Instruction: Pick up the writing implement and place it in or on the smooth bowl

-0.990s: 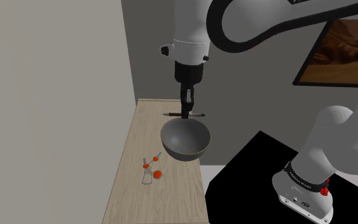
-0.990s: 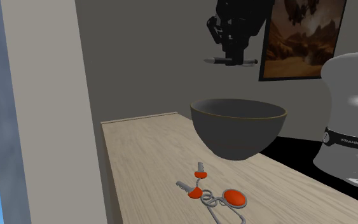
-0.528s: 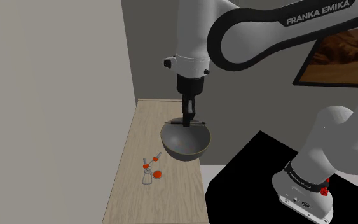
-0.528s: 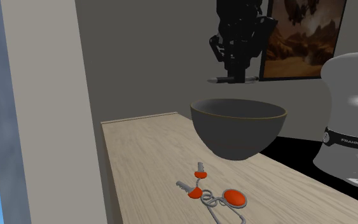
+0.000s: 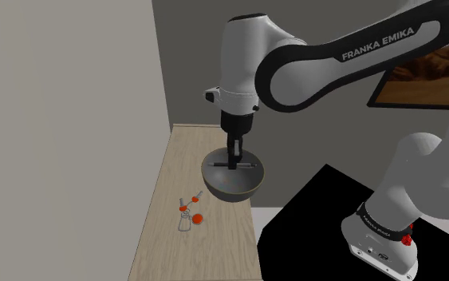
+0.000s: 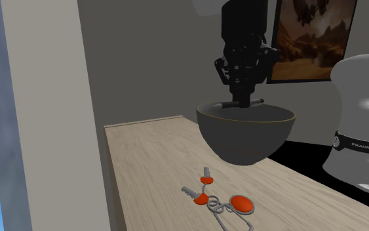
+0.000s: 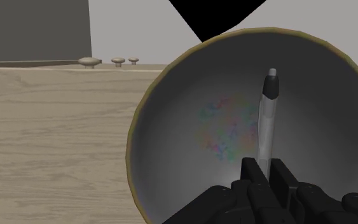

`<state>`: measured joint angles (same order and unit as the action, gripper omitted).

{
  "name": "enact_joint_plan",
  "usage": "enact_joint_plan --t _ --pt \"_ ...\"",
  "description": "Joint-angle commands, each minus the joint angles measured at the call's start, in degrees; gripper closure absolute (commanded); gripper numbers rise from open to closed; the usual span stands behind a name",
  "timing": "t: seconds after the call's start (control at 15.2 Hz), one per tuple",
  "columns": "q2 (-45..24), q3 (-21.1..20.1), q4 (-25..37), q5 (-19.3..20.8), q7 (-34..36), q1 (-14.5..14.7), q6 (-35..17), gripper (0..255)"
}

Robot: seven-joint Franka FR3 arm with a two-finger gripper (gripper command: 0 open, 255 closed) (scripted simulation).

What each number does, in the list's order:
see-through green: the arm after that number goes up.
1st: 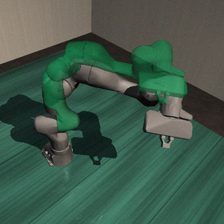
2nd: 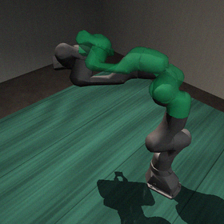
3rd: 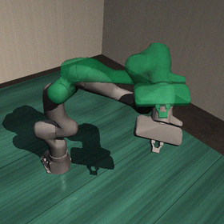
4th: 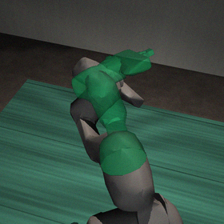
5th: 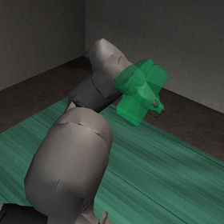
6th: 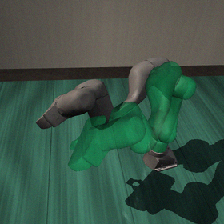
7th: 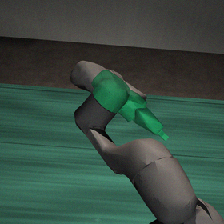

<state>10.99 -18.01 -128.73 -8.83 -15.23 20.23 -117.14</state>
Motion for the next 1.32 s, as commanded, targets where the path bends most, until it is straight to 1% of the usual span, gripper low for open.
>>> enact_joint_plan --t 0.0,0.4,0.46,0.79,1.06,1.25 --pt "-0.2 0.0 -0.2 0.0 0.0 0.0 -0.4 255" --pt "-0.2 0.0 -0.2 0.0 0.0 0.0 -0.4 255" --pt "-0.2 0.0 -0.2 0.0 0.0 0.0 -0.4 0" --pt "-0.2 0.0 -0.2 0.0 0.0 0.0 -0.4 0" --pt "1.8 0.7 5.3 0.1 -0.2 -0.3 7.0 0" --pt "1.8 0.7 5.3 0.1 -0.2 -0.3 7.0 0"
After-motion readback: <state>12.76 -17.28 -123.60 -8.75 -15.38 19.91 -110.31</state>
